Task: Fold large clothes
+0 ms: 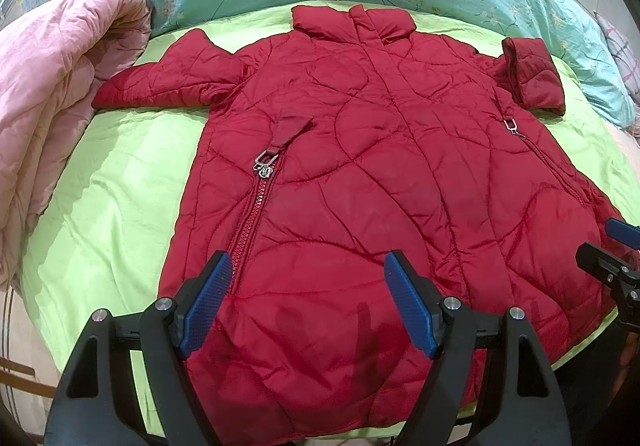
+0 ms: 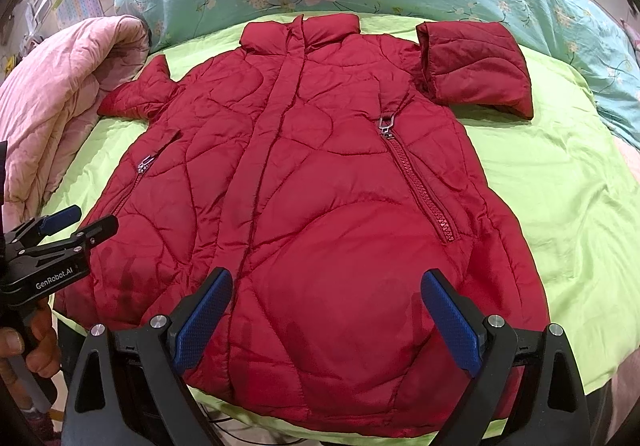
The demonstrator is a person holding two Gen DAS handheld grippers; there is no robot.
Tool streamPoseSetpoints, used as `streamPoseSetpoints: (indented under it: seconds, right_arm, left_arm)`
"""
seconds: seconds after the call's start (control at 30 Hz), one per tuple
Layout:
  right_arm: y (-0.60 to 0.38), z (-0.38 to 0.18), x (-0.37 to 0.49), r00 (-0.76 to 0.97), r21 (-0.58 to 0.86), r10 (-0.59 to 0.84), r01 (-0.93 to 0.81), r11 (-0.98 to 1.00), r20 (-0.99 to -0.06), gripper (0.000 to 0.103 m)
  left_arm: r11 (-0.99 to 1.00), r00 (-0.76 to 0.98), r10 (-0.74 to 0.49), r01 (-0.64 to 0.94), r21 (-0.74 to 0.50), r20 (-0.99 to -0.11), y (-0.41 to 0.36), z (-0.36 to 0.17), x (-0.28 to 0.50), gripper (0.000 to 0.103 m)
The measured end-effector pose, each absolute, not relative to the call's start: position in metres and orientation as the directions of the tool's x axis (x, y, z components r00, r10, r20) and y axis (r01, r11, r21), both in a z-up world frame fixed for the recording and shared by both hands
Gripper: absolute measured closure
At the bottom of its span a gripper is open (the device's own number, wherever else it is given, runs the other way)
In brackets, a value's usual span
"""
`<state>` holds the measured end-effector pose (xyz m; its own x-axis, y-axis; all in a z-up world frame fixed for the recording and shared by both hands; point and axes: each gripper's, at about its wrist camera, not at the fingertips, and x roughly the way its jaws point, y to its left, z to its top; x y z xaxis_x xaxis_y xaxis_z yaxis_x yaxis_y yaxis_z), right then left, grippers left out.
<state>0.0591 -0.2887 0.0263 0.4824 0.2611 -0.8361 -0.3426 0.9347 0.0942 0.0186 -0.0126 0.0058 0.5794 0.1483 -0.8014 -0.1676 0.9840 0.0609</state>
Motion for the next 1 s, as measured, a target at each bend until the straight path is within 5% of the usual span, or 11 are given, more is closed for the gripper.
streamPoseSetpoints:
  seconds: [1.0]
  right_arm:
    - [-0.2881,0.0251,0.0618,0.477,0.120,0.283,-0.344,0.931,-0.832,0.007]
  left_arm:
    - [0.990,0.547,0.073,-0.141,-0.006,-0.834,-0.0076,0.0009,0.0268,0.024]
